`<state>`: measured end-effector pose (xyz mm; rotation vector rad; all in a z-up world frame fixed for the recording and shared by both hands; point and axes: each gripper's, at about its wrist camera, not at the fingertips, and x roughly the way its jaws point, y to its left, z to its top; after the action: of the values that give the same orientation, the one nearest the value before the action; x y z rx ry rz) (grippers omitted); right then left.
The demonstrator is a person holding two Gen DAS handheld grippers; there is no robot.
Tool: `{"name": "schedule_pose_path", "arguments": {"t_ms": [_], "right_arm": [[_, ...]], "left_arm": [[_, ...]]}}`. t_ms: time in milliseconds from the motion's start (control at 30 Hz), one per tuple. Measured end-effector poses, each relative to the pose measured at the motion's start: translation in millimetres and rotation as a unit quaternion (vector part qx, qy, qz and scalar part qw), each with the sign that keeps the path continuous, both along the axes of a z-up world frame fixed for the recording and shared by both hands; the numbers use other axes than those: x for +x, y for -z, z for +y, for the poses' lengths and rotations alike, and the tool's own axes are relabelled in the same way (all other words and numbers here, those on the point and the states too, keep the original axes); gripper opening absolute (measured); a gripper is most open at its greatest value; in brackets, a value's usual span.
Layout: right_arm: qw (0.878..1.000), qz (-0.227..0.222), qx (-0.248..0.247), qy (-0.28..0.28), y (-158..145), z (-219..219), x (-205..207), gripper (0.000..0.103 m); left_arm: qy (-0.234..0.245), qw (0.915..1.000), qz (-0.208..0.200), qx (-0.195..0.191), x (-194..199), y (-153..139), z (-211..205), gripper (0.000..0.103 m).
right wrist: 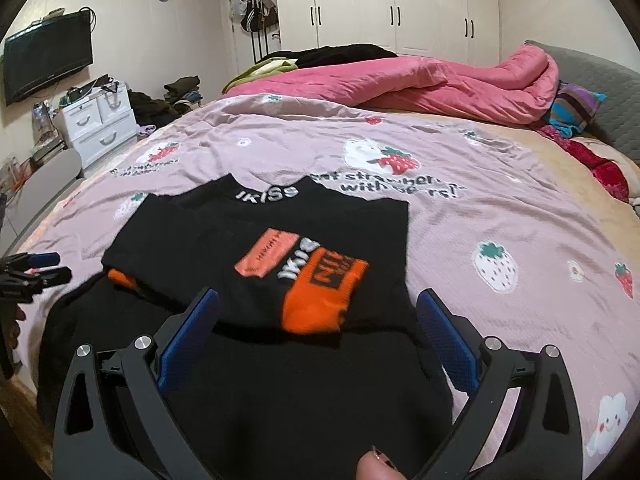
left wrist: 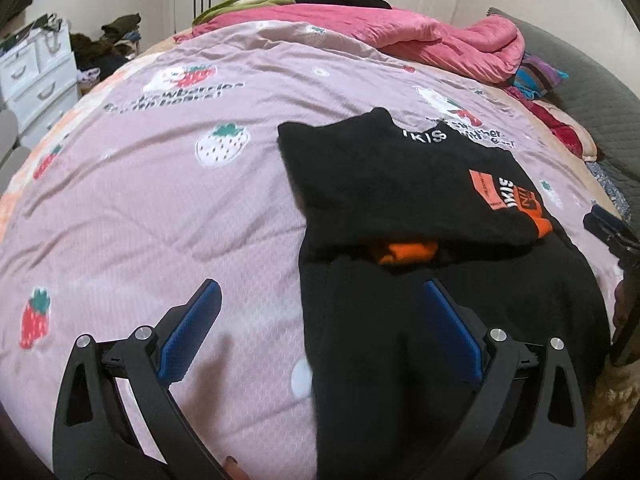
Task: Fold small clothes
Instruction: 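Move both open tools back along the sweatshirt toward its hem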
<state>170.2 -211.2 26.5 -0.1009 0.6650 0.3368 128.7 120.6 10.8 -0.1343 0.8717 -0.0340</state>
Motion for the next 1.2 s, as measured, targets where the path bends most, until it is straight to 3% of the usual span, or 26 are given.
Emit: {"name": "schedule_pose_path", "arguments": {"t_ms": [433, 1200], "right_arm": [[0.999, 0.02, -0.019, 0.021, 25, -25, -30, 0.098], [0.997, 0.048, -0.014, 0.062, 41, -64, -56, 0.098]], "left_arm": [[0.009, 0.9982, 0.008, -0.058, -66, 26, -11, 0.094], [0.026, 0.9984, 0.016, -0.048, -91, 37, -40, 0.094]]}}
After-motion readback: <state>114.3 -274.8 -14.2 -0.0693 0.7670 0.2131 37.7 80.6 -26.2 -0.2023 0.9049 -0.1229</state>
